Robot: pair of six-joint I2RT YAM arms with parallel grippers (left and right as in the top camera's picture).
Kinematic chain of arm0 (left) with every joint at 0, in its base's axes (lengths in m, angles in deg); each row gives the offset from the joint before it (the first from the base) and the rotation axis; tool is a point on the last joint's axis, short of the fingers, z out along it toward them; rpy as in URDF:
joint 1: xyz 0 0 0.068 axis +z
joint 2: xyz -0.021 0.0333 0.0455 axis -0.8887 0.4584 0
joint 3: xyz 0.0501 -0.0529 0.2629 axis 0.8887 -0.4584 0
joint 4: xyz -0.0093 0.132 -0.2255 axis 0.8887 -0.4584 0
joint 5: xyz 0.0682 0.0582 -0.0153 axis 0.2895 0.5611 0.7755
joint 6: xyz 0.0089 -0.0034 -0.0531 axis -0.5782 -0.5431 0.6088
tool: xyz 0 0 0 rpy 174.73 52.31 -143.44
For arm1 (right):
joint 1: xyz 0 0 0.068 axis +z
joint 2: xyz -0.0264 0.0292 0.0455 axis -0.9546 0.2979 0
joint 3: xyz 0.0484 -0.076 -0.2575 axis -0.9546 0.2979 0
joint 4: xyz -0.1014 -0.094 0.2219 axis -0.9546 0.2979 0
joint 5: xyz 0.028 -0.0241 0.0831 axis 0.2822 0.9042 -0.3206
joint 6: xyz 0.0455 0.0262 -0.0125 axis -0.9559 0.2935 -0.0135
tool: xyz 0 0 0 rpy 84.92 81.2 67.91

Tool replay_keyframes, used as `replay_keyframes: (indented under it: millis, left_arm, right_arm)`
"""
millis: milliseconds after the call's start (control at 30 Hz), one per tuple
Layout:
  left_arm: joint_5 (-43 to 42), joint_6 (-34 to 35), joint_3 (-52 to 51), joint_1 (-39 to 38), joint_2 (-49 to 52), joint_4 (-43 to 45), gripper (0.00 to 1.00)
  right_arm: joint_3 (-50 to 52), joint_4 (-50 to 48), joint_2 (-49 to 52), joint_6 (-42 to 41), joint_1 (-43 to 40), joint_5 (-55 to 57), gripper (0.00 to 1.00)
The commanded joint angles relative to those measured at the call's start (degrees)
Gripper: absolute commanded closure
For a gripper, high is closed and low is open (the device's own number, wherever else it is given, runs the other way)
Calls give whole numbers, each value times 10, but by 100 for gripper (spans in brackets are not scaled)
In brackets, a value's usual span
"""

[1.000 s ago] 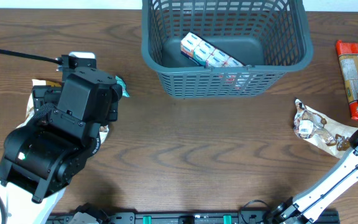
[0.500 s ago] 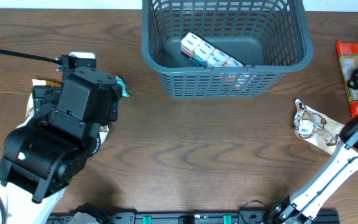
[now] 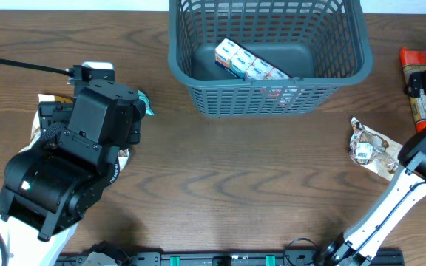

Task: Pack container
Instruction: 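Move the right gripper to the orange-red package and grasp it, then lift the orange-red package and lower it into the basket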

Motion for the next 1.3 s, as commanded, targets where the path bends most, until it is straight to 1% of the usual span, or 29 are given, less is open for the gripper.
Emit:
replay_keyframes:
  millis: [0, 100, 467, 867, 933, 967, 1000, 1033, 1067, 1100, 1267]
  left_arm:
    - [9, -3, -3, 3, 1, -2, 1]
    - [9, -3, -3, 3, 1, -2, 1]
    - [9, -3, -3, 3, 1, -2, 1]
    - [9, -3, -3, 3, 1, -2, 1]
    - [9, -3, -3, 3, 1, -2, 1]
    - [9, -3, -3, 3, 1, -2, 1]
    - [9, -3, -3, 3, 1, -2, 1]
    - [9, -3, -3, 3, 1, -2, 1]
    - [9, -3, -3, 3, 1, -2, 1]
    - [9, -3, -3, 3, 1, -2, 1]
    - [9, -3, -3, 3, 1, -2, 1]
  right_arm:
    - [-1, 2, 5, -10, -17, -26, 1]
    - [-1, 2, 5, -11, -22, -43, 1]
    - [-1, 1, 49, -30, -22, -31, 1]
    - [-1, 16, 71, -45, -27, -25, 1]
    - [-1, 13, 74, -58, -27, -23, 1]
    - [-1, 12, 74, -63, -27, -23, 5]
    - [-1, 9, 74, -67, -27, -23, 12]
    - [-1, 5, 74, -78, -27, -23, 67]
    - [-1, -6, 74, -106, -27, -14, 95]
    - [-1, -16, 74, -132, -27, -7, 99]
    - [-2, -44, 74, -198, -24, -18, 99]
